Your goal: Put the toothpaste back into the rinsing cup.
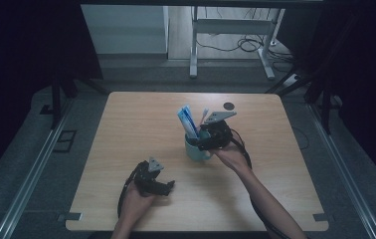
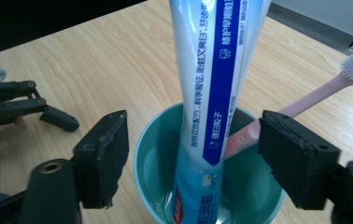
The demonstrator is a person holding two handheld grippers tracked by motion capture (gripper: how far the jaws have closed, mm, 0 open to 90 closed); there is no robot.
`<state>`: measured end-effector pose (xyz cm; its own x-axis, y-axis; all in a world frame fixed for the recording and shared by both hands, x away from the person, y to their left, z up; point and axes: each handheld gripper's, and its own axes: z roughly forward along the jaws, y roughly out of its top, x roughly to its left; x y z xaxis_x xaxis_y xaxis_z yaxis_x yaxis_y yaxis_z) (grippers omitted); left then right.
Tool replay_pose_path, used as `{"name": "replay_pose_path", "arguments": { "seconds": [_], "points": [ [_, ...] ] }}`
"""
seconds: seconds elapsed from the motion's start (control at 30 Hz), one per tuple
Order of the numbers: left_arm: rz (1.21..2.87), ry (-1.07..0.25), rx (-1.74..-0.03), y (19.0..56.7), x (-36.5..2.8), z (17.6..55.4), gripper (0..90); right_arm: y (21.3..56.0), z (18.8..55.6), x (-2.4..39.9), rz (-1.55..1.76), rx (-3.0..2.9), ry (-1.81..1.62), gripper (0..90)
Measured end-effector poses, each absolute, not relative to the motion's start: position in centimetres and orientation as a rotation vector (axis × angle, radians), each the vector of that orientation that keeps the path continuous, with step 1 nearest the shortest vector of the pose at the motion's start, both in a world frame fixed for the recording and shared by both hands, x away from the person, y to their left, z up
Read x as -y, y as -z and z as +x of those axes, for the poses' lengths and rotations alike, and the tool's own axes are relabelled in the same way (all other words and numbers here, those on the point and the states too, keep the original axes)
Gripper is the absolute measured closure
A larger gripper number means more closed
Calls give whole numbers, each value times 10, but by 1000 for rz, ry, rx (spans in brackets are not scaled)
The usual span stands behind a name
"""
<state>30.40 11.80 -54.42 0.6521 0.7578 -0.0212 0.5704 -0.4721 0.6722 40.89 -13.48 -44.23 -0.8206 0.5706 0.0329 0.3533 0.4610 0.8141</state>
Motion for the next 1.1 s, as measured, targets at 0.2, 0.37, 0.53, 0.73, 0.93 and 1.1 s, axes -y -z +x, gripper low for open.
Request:
{"name": "replay_pose_path", "arguments": {
  "seconds": [0.2,0.37,0.53,0.73,0.93,1.1],
  "points": [
    [2213,-370,-1025,544,-118,304,55,437,403,131,769,-2484,-1259,200],
    [2209,-371,-1028,544,-118,304,55,435,400,132,761,-2492,-1242,173],
    [2209,-371,-1028,544,-118,304,54,426,395,136,759,-2485,-1259,151],
    [2207,-370,-1028,544,-118,304,55,419,390,142,757,-2480,-1256,141],
    [2209,-371,-1028,544,-118,304,55,419,384,149,752,-2484,-1237,137],
    [2209,-371,-1028,544,-118,304,55,422,381,158,770,-2485,-1233,132]
  ]
}}
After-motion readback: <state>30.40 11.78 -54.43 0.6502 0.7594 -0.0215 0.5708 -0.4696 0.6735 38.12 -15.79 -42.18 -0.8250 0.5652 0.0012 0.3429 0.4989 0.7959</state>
